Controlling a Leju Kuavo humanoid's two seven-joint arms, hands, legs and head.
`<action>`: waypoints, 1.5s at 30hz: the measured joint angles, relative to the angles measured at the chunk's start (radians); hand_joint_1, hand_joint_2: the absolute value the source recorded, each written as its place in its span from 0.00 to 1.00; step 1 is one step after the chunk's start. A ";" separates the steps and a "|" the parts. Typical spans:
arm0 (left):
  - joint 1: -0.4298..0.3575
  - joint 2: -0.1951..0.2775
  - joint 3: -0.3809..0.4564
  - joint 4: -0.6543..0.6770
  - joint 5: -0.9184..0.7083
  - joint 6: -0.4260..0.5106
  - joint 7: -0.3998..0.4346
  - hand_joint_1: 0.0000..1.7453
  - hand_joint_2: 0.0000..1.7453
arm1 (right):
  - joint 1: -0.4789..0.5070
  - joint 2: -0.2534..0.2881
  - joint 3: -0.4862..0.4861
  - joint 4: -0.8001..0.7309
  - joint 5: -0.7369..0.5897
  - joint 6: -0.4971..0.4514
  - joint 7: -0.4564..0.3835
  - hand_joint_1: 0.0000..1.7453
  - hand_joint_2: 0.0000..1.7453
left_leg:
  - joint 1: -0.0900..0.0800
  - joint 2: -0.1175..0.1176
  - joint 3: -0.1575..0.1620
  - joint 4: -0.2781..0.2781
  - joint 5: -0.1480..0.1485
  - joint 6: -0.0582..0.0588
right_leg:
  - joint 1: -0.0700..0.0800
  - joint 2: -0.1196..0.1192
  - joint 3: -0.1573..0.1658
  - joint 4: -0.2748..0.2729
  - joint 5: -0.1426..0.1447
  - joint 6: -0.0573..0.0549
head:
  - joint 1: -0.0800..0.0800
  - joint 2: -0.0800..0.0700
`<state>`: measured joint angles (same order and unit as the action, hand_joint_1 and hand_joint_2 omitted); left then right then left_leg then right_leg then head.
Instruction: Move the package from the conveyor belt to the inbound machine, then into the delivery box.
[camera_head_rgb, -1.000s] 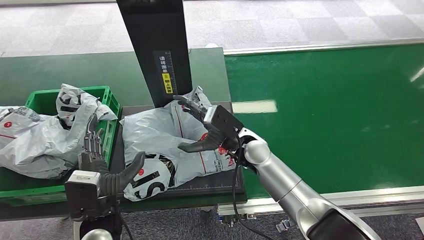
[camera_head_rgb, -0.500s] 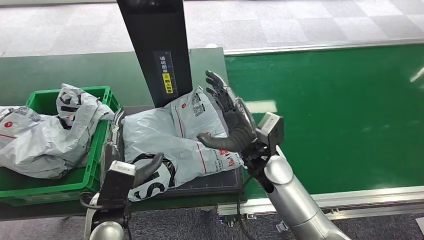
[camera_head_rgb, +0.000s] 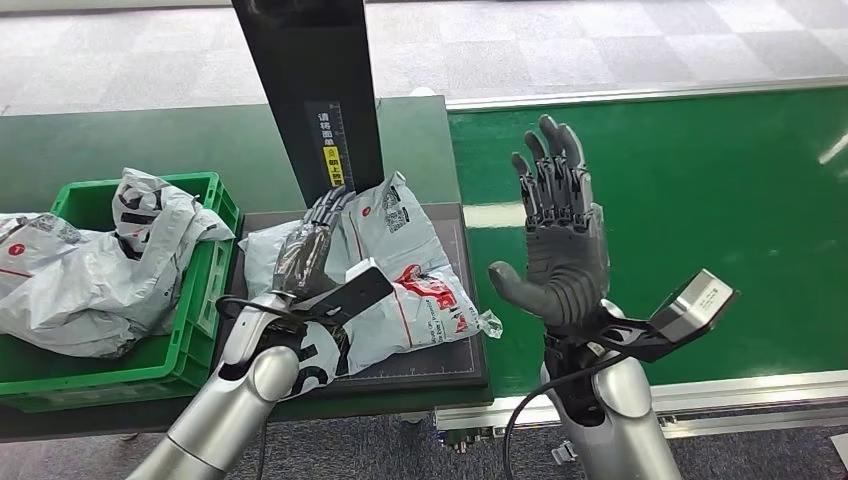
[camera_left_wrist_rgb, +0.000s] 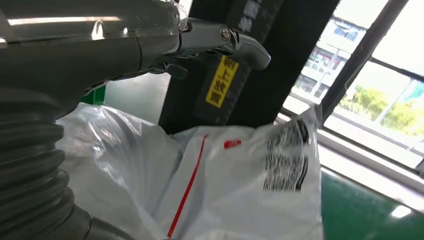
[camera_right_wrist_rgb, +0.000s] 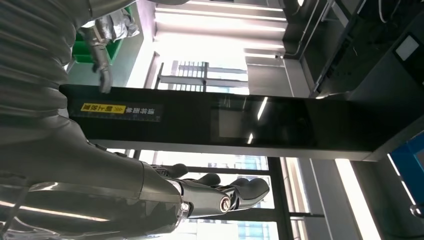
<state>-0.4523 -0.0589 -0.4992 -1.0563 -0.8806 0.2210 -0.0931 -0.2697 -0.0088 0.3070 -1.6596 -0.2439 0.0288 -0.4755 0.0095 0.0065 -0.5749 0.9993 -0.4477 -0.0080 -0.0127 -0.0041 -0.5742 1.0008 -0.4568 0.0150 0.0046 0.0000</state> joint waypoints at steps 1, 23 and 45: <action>-0.016 -0.001 -0.017 0.039 -0.006 -0.005 -0.001 0.00 1.00 | 0.001 0.003 -0.005 -0.005 0.000 0.001 0.000 0.00 1.00 | 0.000 0.000 0.000 0.000 0.000 0.000 | 0.000 0.000 0.000 0.000 0.000 0.000 | 0.000 0.000; -0.089 0.052 -0.153 0.203 0.020 -0.086 -0.031 0.00 1.00 | 0.048 0.011 -0.051 -0.046 0.000 -0.053 0.010 0.00 1.00 | 0.000 0.000 -0.001 0.000 0.000 0.000 | 0.000 0.000 0.000 0.000 0.000 0.000 | 0.000 0.000; -0.104 0.055 -0.228 0.223 0.024 -0.113 -0.035 1.00 1.00 | 0.052 0.013 -0.056 -0.045 -0.011 -0.056 -0.004 0.00 1.00 | 0.000 0.000 -0.001 0.000 0.000 0.000 | 0.000 0.000 0.000 0.000 0.000 0.000 | 0.000 0.000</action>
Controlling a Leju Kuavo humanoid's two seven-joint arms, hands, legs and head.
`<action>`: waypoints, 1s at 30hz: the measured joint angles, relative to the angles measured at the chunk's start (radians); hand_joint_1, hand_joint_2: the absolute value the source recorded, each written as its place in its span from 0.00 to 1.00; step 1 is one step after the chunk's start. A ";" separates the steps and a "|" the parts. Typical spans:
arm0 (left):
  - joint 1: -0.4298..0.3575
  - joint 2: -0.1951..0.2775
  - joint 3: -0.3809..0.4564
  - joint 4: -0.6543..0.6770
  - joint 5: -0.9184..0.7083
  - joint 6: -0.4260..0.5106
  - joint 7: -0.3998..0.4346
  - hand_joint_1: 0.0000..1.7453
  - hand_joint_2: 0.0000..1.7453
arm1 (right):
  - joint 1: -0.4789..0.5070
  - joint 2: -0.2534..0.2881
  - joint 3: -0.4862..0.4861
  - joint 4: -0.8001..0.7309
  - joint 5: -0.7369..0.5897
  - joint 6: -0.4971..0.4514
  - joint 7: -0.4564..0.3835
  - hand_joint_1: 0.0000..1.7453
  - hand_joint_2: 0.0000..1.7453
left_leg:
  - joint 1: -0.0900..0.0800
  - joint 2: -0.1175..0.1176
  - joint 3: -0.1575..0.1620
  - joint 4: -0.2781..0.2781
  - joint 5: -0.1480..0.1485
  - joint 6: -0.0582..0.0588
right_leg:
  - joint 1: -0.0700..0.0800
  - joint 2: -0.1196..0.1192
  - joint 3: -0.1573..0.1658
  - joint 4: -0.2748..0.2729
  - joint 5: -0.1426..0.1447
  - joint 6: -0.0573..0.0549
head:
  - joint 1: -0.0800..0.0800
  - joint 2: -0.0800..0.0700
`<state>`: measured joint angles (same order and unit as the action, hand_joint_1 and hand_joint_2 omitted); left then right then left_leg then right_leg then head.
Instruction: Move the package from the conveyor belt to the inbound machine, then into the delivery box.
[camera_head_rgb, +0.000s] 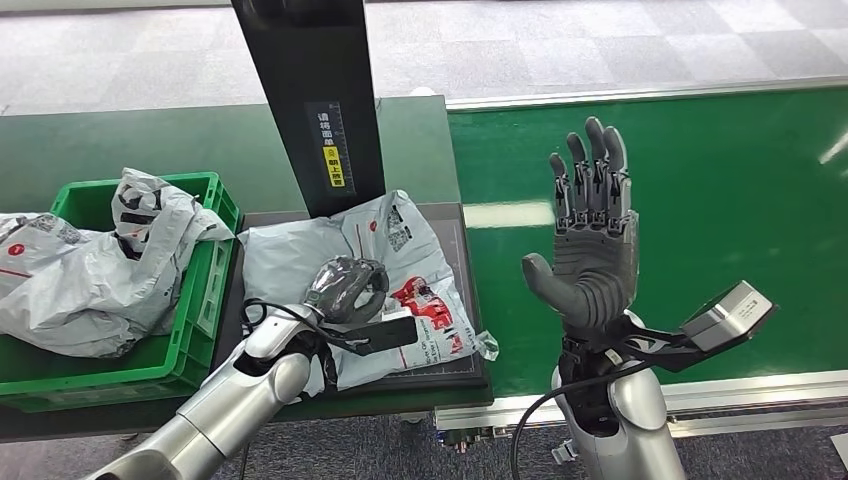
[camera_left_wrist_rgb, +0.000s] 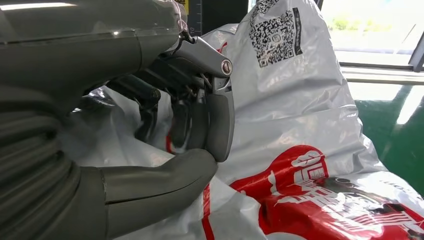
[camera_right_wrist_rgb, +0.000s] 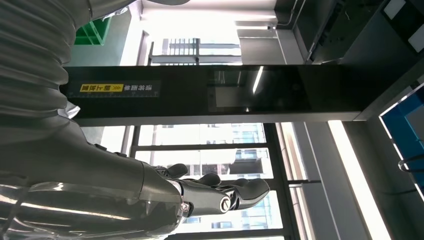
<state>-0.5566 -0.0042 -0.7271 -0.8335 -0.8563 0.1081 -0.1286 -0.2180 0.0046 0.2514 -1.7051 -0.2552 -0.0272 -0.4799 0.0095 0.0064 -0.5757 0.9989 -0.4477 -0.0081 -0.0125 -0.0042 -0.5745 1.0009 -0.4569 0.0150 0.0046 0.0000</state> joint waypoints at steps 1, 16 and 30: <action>0.000 0.001 -0.001 -0.002 0.001 0.000 0.001 1.00 1.00 | 0.000 0.000 0.000 0.000 0.000 0.000 0.000 0.00 1.00 | 0.000 0.000 0.000 0.000 0.000 0.000 | 0.000 0.000 0.000 0.000 0.000 0.000 | 0.000 0.000; 0.013 0.047 0.023 -0.171 0.057 0.082 0.009 0.00 1.00 | 0.012 0.000 -0.015 0.000 -0.001 -0.001 -0.001 0.00 1.00 | 0.000 0.000 0.000 0.000 0.000 0.000 | 0.000 0.000 0.000 0.000 0.000 0.000 | 0.000 0.000; 0.184 0.221 0.115 -0.617 0.020 -0.101 0.073 0.00 1.00 | 0.077 0.000 -0.064 -0.029 0.004 0.004 -0.005 0.00 1.00 | 0.000 0.000 0.000 -0.001 0.000 0.000 | 0.000 0.000 0.000 0.000 -0.001 0.000 | 0.000 0.000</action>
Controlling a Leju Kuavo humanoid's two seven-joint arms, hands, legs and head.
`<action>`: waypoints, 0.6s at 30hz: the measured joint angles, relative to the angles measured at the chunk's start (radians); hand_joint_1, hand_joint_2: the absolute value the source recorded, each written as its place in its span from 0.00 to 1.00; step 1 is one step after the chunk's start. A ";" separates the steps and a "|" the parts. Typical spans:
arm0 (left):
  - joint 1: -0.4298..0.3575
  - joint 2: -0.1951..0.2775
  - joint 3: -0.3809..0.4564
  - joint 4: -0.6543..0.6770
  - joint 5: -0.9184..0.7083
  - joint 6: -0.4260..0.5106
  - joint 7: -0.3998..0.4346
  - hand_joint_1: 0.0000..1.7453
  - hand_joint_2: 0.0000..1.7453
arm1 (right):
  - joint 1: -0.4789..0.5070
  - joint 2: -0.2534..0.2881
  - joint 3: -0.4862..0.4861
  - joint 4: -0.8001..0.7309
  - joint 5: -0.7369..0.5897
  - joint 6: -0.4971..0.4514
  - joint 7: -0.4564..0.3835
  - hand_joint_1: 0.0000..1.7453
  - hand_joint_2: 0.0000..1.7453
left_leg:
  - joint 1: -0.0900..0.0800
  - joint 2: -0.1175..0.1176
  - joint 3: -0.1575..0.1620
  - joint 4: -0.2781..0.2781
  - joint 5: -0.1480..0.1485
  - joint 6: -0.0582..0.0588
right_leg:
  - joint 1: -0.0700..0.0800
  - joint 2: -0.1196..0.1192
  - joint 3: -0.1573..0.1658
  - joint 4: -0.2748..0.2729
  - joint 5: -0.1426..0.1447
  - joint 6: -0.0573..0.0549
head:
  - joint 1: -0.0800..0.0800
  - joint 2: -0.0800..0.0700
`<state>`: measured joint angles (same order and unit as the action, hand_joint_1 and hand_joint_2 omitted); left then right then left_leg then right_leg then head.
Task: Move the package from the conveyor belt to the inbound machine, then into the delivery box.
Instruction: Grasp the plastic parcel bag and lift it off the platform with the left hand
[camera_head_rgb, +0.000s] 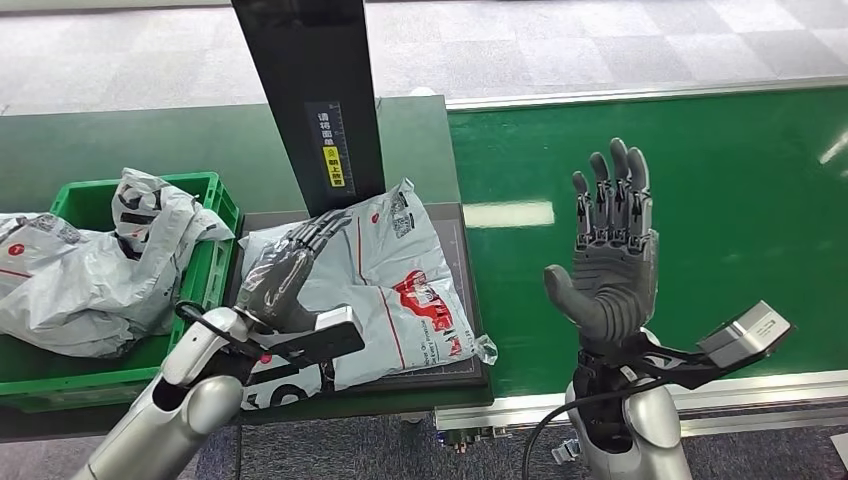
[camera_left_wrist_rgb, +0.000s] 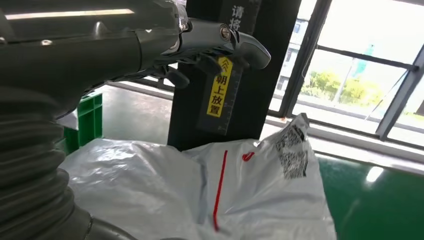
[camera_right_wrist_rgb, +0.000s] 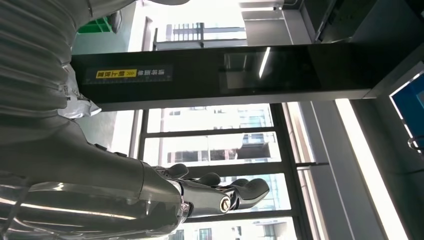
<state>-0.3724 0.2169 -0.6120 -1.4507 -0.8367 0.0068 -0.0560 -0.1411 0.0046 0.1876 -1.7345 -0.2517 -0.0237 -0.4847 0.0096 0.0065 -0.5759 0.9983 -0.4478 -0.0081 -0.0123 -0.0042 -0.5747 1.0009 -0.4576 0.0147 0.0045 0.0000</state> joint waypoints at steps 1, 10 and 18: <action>0.018 0.011 0.001 -0.020 -0.005 -0.014 -0.001 0.00 1.00 | 0.000 0.000 -0.003 -0.003 0.001 0.000 0.001 0.00 1.00 | 0.000 0.000 0.000 0.000 0.000 0.000 | 0.000 0.000 0.000 0.000 0.000 0.000 | 0.000 0.000; 0.141 0.058 -0.011 -0.074 -0.027 -0.118 -0.020 0.00 1.00 | 0.002 0.010 -0.011 -0.007 0.007 0.026 0.012 0.00 1.00 | 0.000 0.000 0.000 0.000 0.000 0.000 | 0.000 0.000 0.000 0.000 0.000 0.000 | 0.000 0.000; 0.157 0.032 -0.076 0.016 -0.038 -0.164 -0.031 0.00 1.00 | 0.002 0.015 -0.011 -0.007 0.010 0.040 0.019 0.00 1.00 | 0.000 0.000 0.000 0.000 0.000 0.000 | 0.000 0.000 0.000 0.000 0.000 0.000 | 0.000 0.000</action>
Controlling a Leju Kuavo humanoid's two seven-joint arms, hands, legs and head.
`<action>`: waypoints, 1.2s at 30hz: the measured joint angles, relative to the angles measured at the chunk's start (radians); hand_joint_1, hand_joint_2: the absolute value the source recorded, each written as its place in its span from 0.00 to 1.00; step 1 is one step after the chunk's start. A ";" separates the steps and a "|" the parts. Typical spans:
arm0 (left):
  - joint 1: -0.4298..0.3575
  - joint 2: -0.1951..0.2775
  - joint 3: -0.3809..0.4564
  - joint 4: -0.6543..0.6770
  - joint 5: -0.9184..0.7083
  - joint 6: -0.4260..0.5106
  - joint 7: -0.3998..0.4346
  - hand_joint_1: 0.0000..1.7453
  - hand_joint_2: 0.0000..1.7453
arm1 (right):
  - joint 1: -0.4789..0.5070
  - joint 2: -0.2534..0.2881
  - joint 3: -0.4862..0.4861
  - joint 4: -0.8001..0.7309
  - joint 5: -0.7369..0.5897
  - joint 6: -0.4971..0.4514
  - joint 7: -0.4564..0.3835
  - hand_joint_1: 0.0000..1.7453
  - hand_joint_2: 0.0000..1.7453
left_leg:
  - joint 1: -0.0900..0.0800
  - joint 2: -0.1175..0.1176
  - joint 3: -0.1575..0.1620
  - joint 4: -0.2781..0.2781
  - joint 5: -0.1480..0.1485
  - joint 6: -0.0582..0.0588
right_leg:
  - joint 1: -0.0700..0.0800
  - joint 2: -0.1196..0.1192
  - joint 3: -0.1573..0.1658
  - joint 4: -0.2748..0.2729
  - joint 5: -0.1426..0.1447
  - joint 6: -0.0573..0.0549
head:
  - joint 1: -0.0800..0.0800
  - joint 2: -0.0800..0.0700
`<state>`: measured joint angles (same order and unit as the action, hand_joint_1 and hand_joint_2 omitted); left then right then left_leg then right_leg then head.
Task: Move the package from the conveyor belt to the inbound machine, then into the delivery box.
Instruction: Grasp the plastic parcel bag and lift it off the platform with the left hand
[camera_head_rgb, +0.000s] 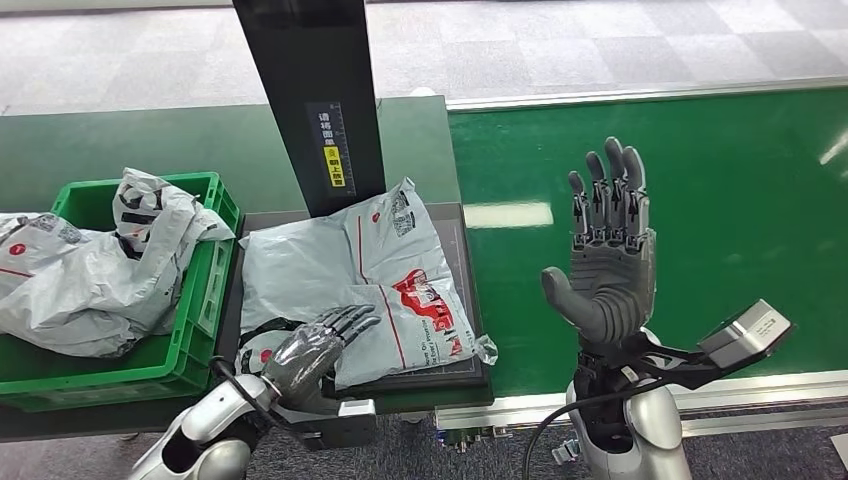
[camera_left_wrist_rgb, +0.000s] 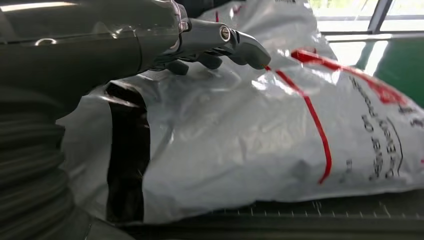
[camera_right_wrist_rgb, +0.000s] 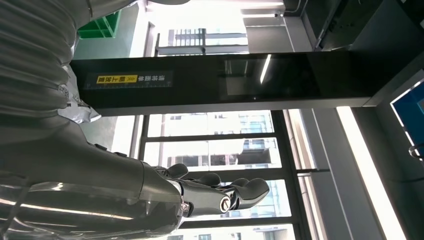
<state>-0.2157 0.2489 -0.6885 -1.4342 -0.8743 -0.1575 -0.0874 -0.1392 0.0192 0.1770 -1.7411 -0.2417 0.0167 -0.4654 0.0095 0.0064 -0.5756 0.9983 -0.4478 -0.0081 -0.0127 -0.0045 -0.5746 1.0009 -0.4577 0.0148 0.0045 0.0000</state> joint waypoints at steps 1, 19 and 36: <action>-0.002 -0.008 -0.007 0.017 -0.001 0.000 0.000 0.00 1.00 | 0.000 0.000 0.000 0.000 0.000 0.002 0.000 0.00 1.00 | 0.000 0.000 0.000 0.000 0.000 0.000 | 0.000 0.000 0.000 0.000 0.000 0.000 | 0.000 0.000; -0.098 -0.087 -0.056 0.245 0.021 0.059 -0.007 0.00 1.00 | 0.002 -0.001 0.001 0.003 -0.018 0.031 -0.002 0.00 1.00 | 0.000 0.000 0.000 0.000 0.000 0.000 | 0.000 0.000 0.000 0.000 0.000 0.000 | 0.000 0.000; -0.128 -0.086 -0.056 0.235 0.059 0.153 -0.023 1.00 1.00 | 0.004 -0.009 0.001 0.008 -0.027 0.025 -0.015 0.00 1.00 | 0.000 0.000 0.000 0.000 0.000 0.000 | 0.000 0.000 0.000 0.000 0.000 0.000 | 0.000 0.000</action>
<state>-0.3441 0.1632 -0.7442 -1.1989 -0.8152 -0.0045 -0.1100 -0.1350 0.0105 0.1778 -1.7327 -0.2685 0.0420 -0.4805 0.0095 0.0063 -0.5754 0.9984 -0.4478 -0.0081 -0.0125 -0.0045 -0.5743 1.0009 -0.4575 0.0148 0.0046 0.0000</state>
